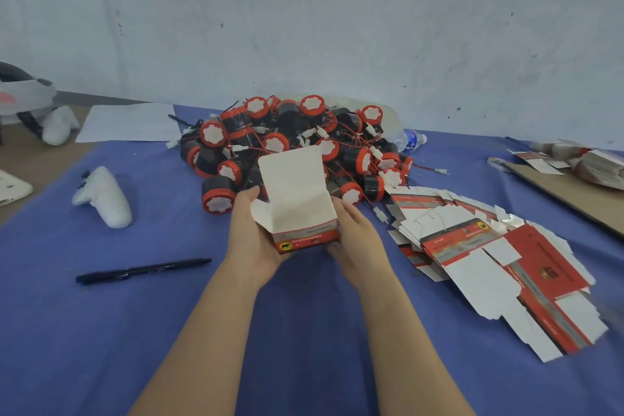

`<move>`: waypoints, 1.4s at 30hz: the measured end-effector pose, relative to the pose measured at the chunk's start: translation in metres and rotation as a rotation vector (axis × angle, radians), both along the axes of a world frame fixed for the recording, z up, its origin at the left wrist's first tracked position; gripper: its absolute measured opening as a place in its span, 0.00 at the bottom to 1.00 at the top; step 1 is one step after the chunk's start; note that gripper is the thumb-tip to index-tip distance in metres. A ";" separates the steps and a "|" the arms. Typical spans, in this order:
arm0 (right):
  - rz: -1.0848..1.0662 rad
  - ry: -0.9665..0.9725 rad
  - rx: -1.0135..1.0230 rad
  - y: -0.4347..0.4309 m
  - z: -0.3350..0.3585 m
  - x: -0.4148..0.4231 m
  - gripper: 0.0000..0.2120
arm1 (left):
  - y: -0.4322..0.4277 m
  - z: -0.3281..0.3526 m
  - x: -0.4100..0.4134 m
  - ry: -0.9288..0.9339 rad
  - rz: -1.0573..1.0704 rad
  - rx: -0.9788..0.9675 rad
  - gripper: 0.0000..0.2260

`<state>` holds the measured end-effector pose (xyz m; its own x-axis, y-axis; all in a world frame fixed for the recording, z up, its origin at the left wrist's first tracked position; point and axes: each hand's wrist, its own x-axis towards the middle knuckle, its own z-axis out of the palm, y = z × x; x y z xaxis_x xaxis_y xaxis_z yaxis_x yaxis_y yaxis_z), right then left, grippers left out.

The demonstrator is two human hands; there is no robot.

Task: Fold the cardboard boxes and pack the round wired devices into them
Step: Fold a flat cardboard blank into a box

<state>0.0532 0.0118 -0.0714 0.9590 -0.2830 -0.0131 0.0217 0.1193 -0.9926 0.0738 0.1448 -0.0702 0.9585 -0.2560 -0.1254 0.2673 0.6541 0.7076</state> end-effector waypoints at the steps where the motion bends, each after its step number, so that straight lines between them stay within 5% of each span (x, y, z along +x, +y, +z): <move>1: -0.032 -0.005 -0.061 0.003 0.000 0.001 0.10 | 0.000 0.000 0.000 0.022 -0.002 -0.017 0.20; 6: -0.162 0.029 0.033 0.001 0.000 0.007 0.17 | 0.002 0.011 -0.003 -0.043 0.005 -0.116 0.33; 8: -0.108 0.020 0.169 0.002 0.000 0.007 0.17 | -0.007 0.010 -0.006 -0.142 0.040 0.083 0.29; 12: -0.048 -0.013 0.112 0.017 -0.003 0.006 0.18 | -0.017 0.004 -0.008 -0.166 0.165 0.220 0.20; 20: 0.197 -0.057 -0.098 0.026 0.000 0.001 0.11 | -0.006 0.001 -0.006 -0.073 0.132 0.052 0.28; 24: 0.165 -0.131 0.460 -0.001 0.017 -0.001 0.22 | -0.002 -0.001 -0.001 -0.189 0.136 0.176 0.35; 28: 0.070 -0.073 0.642 -0.009 0.012 -0.004 0.23 | -0.011 -0.006 -0.004 -0.354 0.037 0.373 0.32; 34: 0.142 -0.042 0.577 -0.009 0.012 -0.007 0.17 | -0.003 -0.005 -0.006 -0.392 -0.028 0.423 0.27; 37: -0.045 0.010 0.398 -0.008 0.007 -0.003 0.10 | -0.007 -0.002 -0.011 -0.415 -0.087 0.429 0.29; 39: -0.144 0.070 0.175 -0.006 0.004 -0.002 0.12 | -0.012 0.001 -0.015 -0.414 -0.166 0.372 0.28; 42: -0.020 0.089 0.207 0.001 0.004 -0.003 0.14 | -0.017 0.004 -0.018 -0.373 -0.254 0.250 0.29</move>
<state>0.0503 0.0132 -0.0673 0.9457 -0.2847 -0.1569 -0.0600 0.3215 -0.9450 0.0555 0.1281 -0.0658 0.8613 -0.4922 0.1264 0.0950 0.4003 0.9114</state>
